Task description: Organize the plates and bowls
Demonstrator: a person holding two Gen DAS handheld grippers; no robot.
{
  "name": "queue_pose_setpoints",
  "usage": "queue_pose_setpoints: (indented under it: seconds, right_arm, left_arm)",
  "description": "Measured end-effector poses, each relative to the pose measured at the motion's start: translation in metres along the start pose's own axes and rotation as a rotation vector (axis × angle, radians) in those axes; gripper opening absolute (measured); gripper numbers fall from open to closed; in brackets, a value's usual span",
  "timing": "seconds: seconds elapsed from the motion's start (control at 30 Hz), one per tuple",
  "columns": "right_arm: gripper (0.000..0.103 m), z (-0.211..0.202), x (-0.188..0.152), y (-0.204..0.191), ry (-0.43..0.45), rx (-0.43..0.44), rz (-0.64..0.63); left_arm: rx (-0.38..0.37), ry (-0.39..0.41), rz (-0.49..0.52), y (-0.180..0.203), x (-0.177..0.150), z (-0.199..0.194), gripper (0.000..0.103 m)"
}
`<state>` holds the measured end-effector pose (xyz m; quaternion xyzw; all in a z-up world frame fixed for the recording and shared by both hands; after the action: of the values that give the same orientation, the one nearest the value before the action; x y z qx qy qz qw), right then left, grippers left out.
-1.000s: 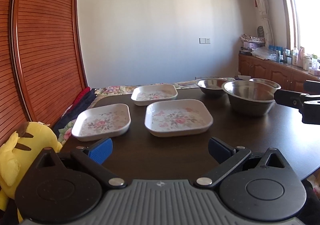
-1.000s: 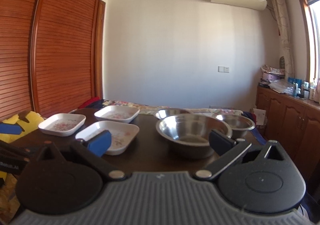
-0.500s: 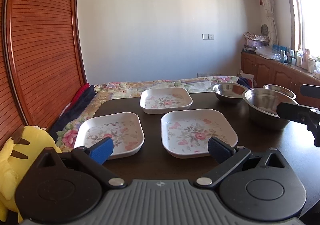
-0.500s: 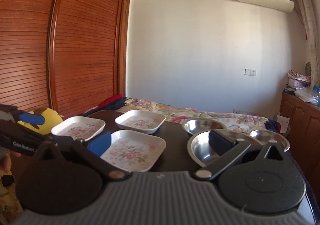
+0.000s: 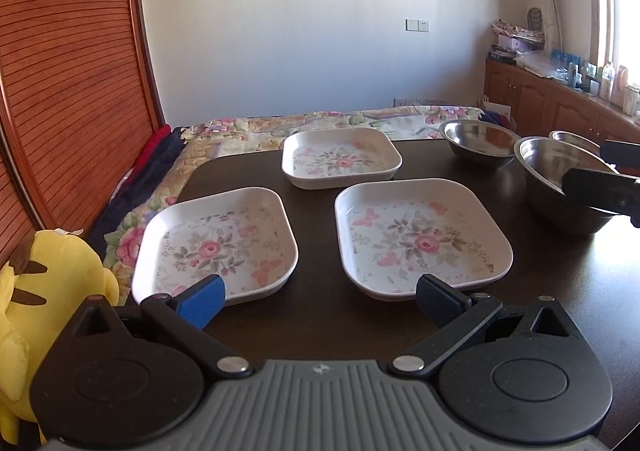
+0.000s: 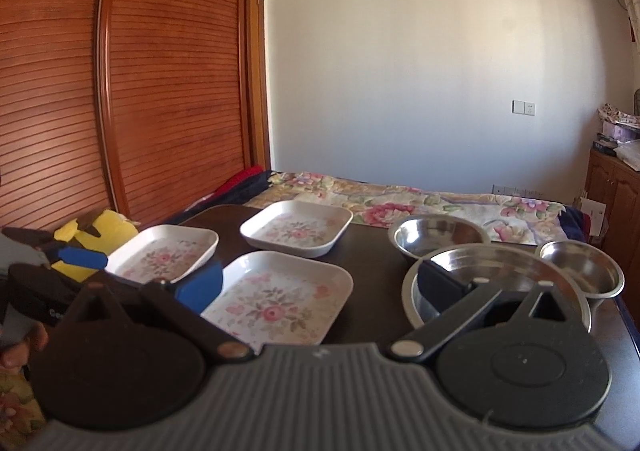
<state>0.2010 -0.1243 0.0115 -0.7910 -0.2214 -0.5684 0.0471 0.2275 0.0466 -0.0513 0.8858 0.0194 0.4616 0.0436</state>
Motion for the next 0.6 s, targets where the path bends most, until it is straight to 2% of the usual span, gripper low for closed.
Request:
queue_pose_setpoints:
  seconds: [0.47,0.6]
  right_arm:
    - [0.101,0.033,-0.012,-0.018,-0.095,0.094,-0.014]
    - [0.088,0.042,-0.02,-0.022,-0.128,0.116,-0.014]
  left_arm:
    - [-0.066,0.01,-0.012,-0.011,0.033,0.024,0.101]
    - [-0.111,-0.009,-0.025,-0.009,0.04,0.036,0.091]
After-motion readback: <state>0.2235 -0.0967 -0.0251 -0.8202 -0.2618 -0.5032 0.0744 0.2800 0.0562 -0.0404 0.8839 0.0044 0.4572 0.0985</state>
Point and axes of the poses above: each gripper's, at about its wrist camera, not at the fingertips, and z roughly the way its jaws point, y to its right, x to its top, the point moved 10 cm from there along z, roughly the way its jaws point, and after that the axes turned 12 degrees about -z, right-handed, at the moved point
